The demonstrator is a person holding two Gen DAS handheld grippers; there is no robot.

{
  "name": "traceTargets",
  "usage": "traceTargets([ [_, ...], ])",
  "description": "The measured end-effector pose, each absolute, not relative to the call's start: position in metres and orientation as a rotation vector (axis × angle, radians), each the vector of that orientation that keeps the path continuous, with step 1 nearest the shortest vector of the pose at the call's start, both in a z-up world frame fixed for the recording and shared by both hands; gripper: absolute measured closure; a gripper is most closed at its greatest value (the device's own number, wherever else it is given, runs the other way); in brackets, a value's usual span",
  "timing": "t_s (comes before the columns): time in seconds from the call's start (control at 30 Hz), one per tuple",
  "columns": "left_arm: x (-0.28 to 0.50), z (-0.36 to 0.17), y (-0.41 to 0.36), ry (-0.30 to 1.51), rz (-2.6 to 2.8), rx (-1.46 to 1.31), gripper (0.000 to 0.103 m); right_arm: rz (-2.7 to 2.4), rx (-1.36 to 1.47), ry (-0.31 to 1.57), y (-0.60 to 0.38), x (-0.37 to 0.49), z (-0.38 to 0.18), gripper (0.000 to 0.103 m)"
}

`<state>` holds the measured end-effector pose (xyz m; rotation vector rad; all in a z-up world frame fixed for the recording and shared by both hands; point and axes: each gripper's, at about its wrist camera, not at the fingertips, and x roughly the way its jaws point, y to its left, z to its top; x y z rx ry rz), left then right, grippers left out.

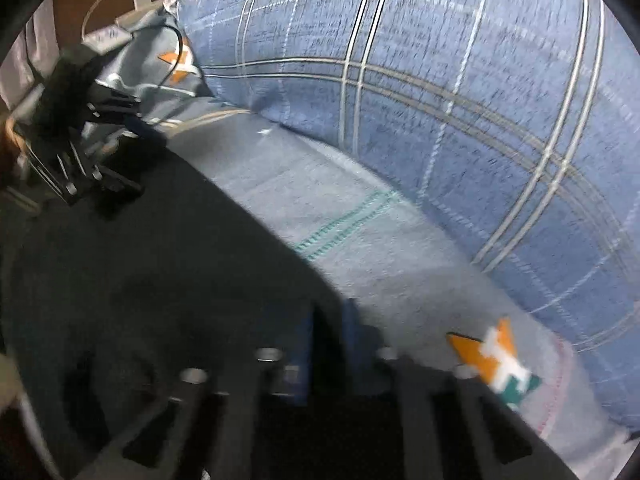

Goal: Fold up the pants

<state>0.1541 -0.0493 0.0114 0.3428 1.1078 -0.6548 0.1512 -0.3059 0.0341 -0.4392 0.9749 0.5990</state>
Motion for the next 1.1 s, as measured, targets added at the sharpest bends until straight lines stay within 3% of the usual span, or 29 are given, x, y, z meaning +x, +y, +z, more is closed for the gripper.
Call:
traceTargets([
  [0.07, 0.142, 0.016, -0.054, 1.064, -0.605, 0.391, 0.091, 0.575, -0.427, 0.940, -0.309, 0.141, 0.047, 0.098],
  [0.27, 0.097, 0.059, -0.045, 0.938, -0.592, 0.333, 0.092, 0.540, -0.406, 0.842, -0.318, 0.090, 0.100, 0.099],
  [0.5, -0.028, 0.102, -0.036, 0.787, -0.667, 0.325, 0.092, 0.610, -0.353, 0.773, -0.330, -0.022, 0.143, 0.099],
  [0.77, -0.091, 0.023, -0.037, 0.972, -0.605, 0.194, 0.092, 0.632, -0.248, 0.953, -0.328, -0.113, 0.069, 0.100],
  [0.93, -0.088, 0.029, -0.031, 0.956, -0.584, 0.094, 0.092, 0.540, -0.337, 0.947, -0.320, -0.126, 0.046, 0.100],
  [1.03, -0.090, 0.033, -0.034, 0.955, -0.577, 0.107, 0.092, 0.623, -0.297, 0.847, -0.307, -0.139, 0.068, 0.088],
  [1.1, -0.090, 0.032, -0.034, 0.958, -0.566, 0.101, 0.092, 0.659, -0.337, 0.780, -0.287, -0.146, 0.077, 0.070],
])
